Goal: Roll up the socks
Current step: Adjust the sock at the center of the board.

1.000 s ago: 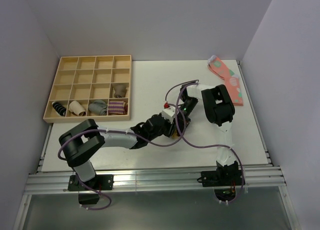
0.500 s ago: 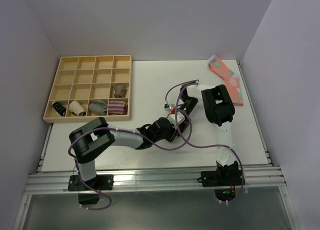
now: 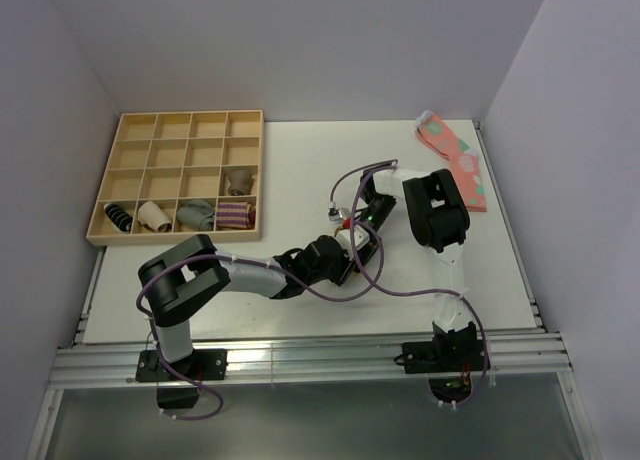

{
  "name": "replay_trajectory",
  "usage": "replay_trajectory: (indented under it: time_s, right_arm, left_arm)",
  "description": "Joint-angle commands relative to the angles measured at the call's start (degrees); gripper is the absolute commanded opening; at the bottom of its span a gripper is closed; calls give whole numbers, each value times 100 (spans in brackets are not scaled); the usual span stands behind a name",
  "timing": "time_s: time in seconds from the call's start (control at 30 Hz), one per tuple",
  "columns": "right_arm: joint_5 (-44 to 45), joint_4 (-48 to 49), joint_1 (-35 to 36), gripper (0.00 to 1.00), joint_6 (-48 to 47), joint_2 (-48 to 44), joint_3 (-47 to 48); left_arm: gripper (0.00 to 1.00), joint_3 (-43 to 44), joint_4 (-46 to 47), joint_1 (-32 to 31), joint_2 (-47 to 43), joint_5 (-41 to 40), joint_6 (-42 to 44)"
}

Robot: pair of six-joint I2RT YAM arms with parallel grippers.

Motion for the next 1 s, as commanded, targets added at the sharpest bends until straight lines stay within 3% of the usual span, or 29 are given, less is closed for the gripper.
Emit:
replay_trajectory:
  time_s: [0.0, 0.37, 0.63, 0.73, 0.97]
  right_arm:
    - [331, 232, -44, 2, -133, 35, 23]
    - [296, 267, -70, 2, -221, 35, -91]
    - [331, 390, -114, 3, -300, -105, -302]
    - [305, 556, -184, 11, -230, -281, -381]
    - [120, 1312, -412, 32, 86, -1045, -671]
  left_arm:
    - [37, -65, 74, -43, 10, 24, 90]
    - [34, 119, -102, -43, 361, -283, 81]
    - [10, 242, -207, 19, 494, -320, -164]
    - [1, 304, -409, 54, 520, -170, -296]
    - [0, 322, -717, 291, 546, 401, -806]
